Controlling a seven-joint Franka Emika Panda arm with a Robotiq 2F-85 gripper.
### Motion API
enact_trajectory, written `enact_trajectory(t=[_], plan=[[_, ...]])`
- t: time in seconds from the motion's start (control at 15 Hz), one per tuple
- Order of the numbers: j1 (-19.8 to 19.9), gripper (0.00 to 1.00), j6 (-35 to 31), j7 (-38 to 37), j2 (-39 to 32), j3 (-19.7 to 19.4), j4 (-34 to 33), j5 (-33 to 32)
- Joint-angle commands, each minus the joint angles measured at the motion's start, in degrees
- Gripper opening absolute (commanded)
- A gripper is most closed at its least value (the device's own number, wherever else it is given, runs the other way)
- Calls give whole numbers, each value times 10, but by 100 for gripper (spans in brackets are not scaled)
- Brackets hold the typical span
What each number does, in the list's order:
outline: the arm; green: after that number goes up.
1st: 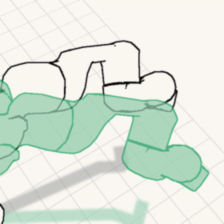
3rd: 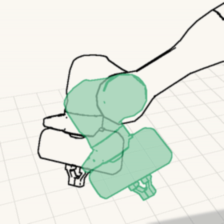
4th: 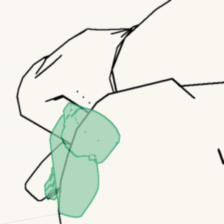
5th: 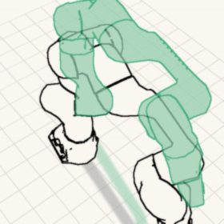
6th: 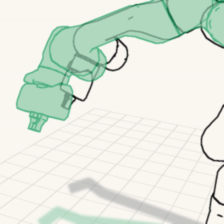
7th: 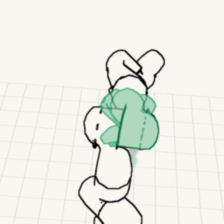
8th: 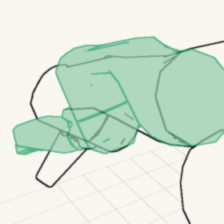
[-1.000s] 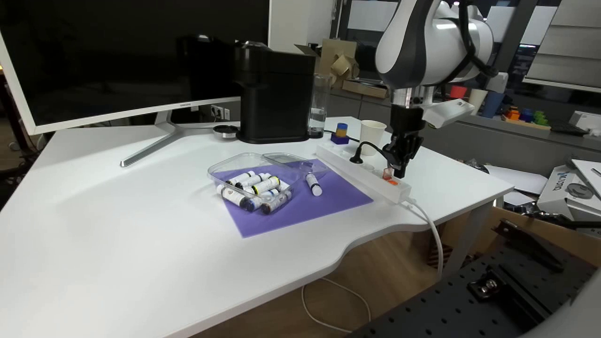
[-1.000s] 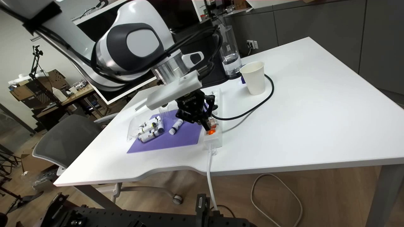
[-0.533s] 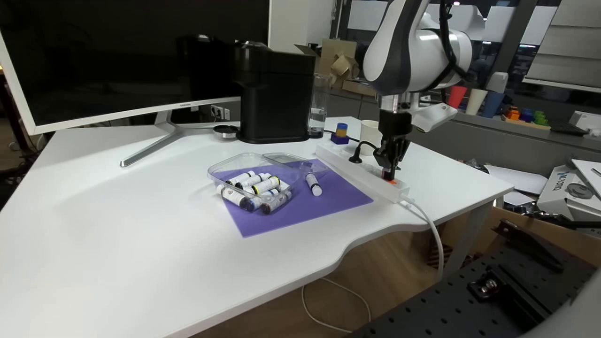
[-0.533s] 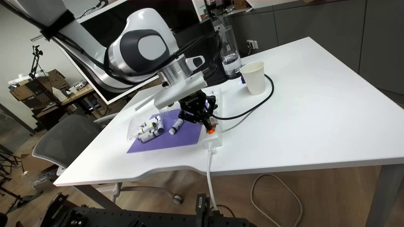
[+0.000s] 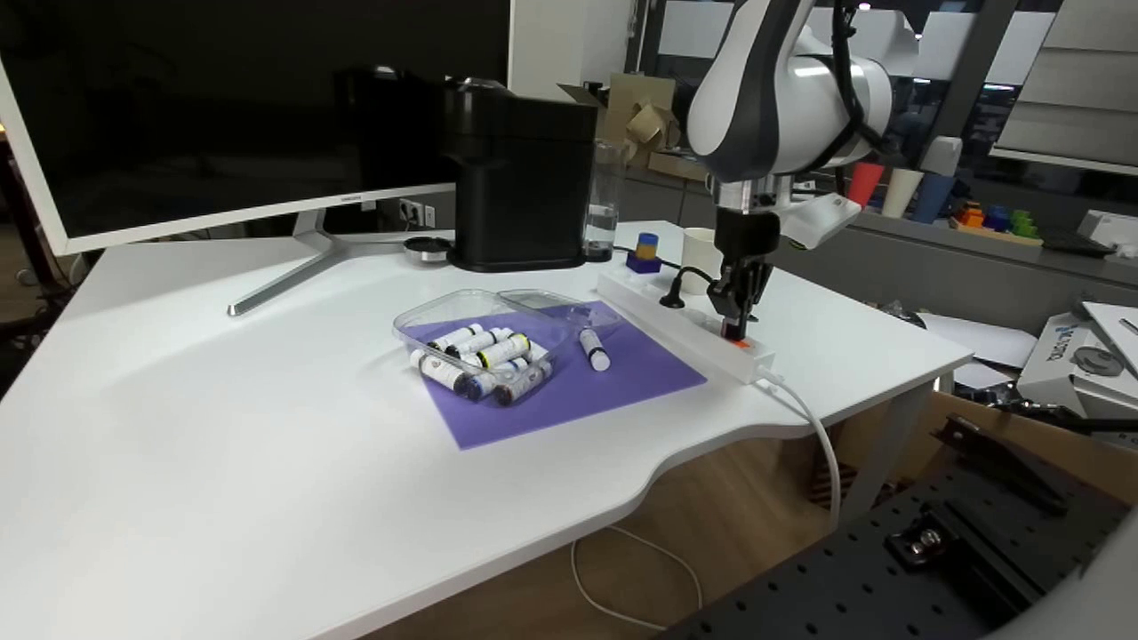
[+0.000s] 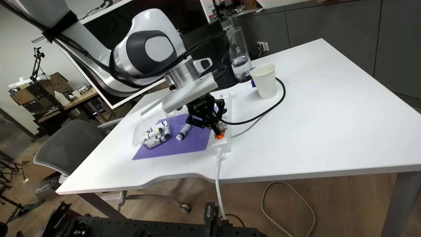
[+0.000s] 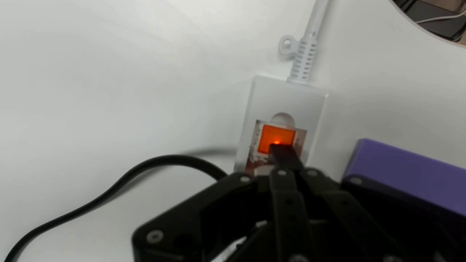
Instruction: Open the box then turn off the big switch on the adapter
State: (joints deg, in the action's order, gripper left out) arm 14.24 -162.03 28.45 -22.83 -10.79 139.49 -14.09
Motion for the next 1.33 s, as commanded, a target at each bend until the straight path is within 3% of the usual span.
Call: enact_trajectory(t=[0.0, 0.33, 0.53, 1.27], plan=[[3, 0, -72, -28, -9, -7, 19, -18], [5, 0, -157, -66, -4, -15, 62, 2], [9, 0, -169, -84, -3, -12, 70, 18], [43, 0, -76, -85, -7, 25, 36, 63]])
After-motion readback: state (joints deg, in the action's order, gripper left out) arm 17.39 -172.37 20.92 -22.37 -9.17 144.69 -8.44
